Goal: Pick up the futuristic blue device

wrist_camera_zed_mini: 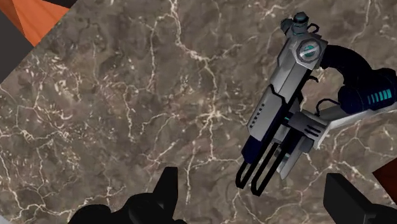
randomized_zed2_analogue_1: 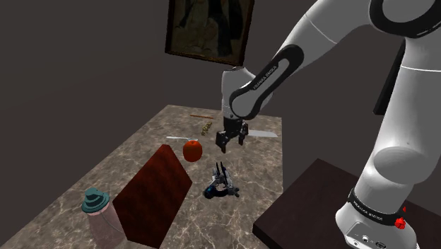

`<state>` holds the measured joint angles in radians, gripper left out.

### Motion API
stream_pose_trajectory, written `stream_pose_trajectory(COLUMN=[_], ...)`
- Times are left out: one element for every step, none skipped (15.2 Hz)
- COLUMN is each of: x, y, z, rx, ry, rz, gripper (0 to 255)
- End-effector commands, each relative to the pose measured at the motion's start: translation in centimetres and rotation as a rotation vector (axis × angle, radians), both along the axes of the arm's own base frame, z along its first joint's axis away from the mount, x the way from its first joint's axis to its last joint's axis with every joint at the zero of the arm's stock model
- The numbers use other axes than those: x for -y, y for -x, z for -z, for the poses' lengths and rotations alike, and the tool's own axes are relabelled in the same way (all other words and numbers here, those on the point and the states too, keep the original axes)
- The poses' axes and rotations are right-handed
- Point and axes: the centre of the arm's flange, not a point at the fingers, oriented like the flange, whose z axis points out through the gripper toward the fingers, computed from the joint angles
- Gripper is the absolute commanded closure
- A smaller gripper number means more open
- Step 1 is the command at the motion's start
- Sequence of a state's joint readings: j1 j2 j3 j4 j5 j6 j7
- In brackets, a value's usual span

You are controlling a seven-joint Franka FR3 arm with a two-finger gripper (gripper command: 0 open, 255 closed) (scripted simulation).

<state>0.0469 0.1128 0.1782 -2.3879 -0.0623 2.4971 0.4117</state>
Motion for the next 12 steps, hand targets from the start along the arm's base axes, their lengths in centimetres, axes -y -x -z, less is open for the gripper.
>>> stream_pose_trajectory(x=[-0.9, -1.2, -1.6, -2.0, -2.3, -2.7, -3.1, -3.4, -3.4, -3.4, -3.4, -3.4], y=[-1.2, -1.9, -2.5, -3.1, -3.8, -4.4, -5.0, -5.7, -5.7, -5.7, -5.7, -5.7], z=[2.4, 3.5, 4.6, 5.7, 6.8, 7.9, 9.0, 10.1, 10.6, 11.1, 11.7, 12.2], rx=[0.0, 0.0, 0.0, 0.0, 0.0, 0.0, 0.0, 0.0, 0.0, 0.0, 0.0, 0.0], ry=[0.002, 0.003, 0.004, 0.005, 0.006, 0.007, 0.008, 0.009, 0.009, 0.009, 0.009, 0.009], rz=[0.005, 0.008, 0.01, 0.013, 0.015, 0.017, 0.02, 0.022, 0.022, 0.022, 0.022, 0.022], gripper=[0, 0, 0, 0, 0, 0, 0, 0, 0, 0, 0, 0])
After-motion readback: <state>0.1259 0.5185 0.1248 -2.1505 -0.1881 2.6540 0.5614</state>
